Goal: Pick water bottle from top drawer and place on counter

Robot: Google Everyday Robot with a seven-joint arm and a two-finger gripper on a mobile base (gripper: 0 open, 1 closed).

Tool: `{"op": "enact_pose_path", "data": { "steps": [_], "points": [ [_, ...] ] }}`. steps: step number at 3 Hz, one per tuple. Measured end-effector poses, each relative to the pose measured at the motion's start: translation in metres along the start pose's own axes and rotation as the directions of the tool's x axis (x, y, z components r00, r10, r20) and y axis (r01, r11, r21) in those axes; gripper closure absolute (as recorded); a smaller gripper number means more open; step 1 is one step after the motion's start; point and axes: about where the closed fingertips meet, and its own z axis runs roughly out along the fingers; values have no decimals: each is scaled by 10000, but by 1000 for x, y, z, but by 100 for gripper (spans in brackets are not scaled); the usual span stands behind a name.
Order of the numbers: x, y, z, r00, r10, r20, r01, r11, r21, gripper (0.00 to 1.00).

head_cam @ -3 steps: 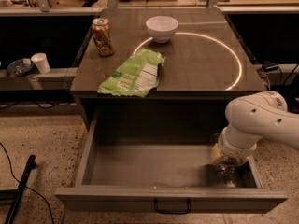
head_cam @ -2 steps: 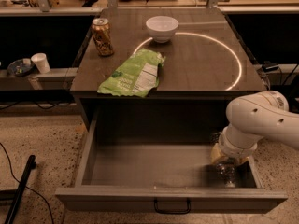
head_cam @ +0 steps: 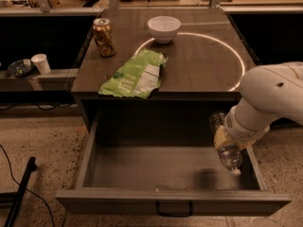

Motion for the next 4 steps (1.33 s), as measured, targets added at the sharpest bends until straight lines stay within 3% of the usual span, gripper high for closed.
{"op": "enact_pose_path", "data": {
  "steps": [1, 2, 3, 4],
  "points": [
    [-17, 29, -67, 9947, -1031, 16, 1030, 9944, 251, 68],
    [-30, 34, -99, 9911, -1309, -261, 1317, 9907, 347, 68],
    [-28, 34, -99, 9911, -1309, -261, 1317, 9907, 347, 71],
    [-35, 29, -143, 9894, -1433, -224, 1435, 9896, 73, 78]
  ]
}}
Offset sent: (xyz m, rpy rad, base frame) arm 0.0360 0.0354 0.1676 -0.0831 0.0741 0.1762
